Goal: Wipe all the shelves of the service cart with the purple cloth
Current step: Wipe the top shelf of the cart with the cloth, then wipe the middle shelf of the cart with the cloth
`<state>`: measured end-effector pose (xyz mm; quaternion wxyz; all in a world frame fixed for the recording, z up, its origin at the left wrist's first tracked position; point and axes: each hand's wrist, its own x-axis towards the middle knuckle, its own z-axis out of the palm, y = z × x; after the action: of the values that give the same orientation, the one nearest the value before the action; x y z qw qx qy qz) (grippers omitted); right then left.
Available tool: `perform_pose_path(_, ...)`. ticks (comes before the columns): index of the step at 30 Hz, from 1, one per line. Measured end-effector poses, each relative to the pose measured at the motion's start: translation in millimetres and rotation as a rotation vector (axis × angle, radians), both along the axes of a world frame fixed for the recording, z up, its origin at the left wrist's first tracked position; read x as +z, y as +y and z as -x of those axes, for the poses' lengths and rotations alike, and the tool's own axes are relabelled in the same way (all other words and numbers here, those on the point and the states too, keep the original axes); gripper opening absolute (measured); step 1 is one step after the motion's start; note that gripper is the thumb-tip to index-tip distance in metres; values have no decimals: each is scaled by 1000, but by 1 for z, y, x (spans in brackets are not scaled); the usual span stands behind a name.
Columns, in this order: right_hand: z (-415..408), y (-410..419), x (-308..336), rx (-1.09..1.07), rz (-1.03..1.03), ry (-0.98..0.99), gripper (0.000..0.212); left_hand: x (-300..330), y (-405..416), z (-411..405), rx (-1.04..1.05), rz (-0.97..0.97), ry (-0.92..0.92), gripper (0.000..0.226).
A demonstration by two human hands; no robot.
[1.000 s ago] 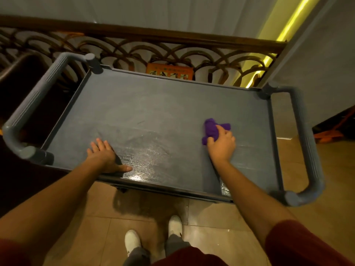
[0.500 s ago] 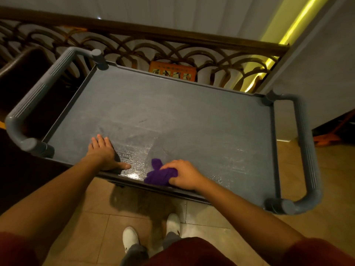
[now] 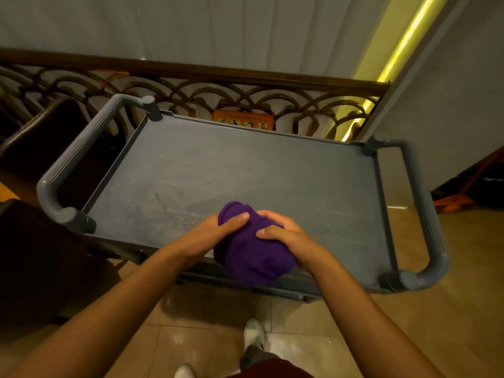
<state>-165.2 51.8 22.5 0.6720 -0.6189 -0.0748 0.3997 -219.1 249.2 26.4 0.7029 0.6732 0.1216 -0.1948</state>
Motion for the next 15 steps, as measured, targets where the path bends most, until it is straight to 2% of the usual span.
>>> perform_pose_path(4, 46, 13, -12, -192, -102, 156, 32, -9, 12, 36, 1, 15, -126, 24)
perform_pose_path(9, 118, 45, -26, -362, -225, 245, 34, -28, 39, 88, 199, -104, -277, 12)
perform_pose_path(12, 162, 61, -46, -478, -304, 345, 62, -34, 52, 111, 232, -183, -373, 13)
perform_pose_path(15, 210, 73, -68, -558, -348, 430, 86, -45, 53, 139, 239, -181, -365, 17)
